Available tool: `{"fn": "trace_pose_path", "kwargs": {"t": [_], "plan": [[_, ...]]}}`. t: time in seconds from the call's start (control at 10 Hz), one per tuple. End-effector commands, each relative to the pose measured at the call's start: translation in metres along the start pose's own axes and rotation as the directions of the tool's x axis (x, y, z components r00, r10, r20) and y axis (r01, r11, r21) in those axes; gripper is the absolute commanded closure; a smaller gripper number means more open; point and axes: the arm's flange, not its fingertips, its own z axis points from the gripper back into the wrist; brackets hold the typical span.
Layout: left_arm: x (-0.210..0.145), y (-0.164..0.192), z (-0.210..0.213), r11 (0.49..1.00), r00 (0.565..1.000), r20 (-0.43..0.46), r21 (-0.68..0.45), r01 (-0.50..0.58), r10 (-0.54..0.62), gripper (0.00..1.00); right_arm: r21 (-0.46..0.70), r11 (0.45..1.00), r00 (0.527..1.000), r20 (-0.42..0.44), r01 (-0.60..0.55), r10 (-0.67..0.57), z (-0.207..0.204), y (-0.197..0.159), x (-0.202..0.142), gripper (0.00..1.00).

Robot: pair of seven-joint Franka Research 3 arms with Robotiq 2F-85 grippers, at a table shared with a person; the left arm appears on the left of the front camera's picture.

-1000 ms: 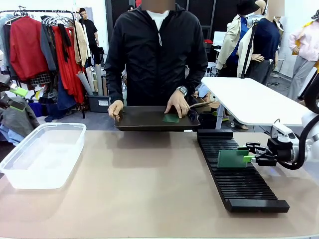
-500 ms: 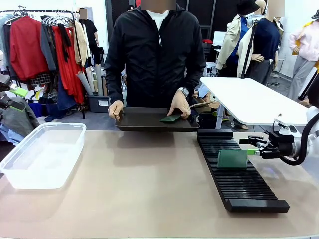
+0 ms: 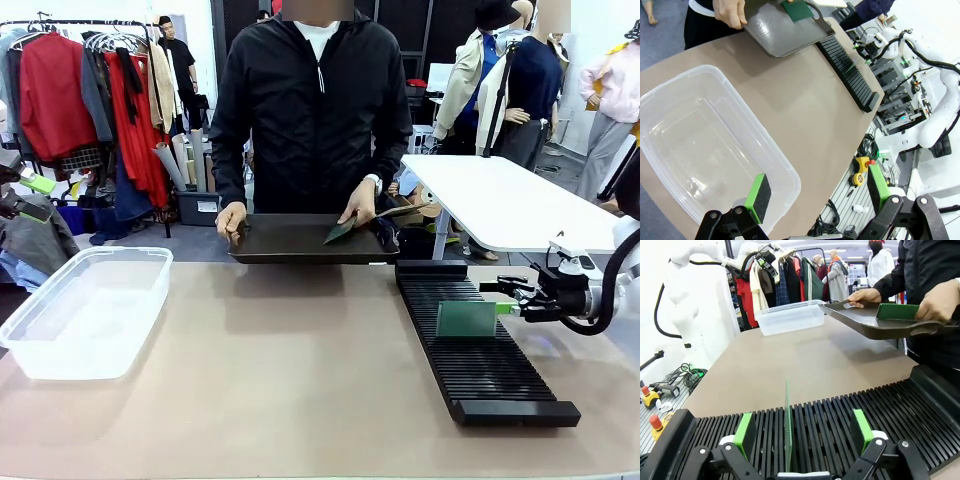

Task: Sort PCBs into racks and boxes based on the side picked up.
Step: If the short side of the Blank PCB is picked up, insert it into the PCB Rack ; if the long side is picked up, place it in the Organizing box, then pick up the Blank PCB handed by the Human.

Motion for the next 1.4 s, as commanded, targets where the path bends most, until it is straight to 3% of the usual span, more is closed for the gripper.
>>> {"fn": "trace_pose_path", "kwargs": {"t": [0.0,1.1,1.3], "plan": [[0.0,-0.001,0.0,1.0,1.0,0.004,0.002,0.002,-0.002,0.0,0.002,1.0,1.0,-0.001,-0.019,0.019,0.0,0.0,0.002,0.0],[0.0,-0.001,0.0,1.0,1.0,0.004,0.002,0.002,-0.002,0.0,0.0,1.0,1.0,0.0,0.0,0.0,0.0,0.0,0.0,0.0],[0.0,-0.001,0.0,1.0,1.0,0.004,0.002,0.002,-0.002,0.0,-0.054,0.997,0.998,-0.033,0.05,-0.052,-0.003,-0.009,0.032,0.0]]}}
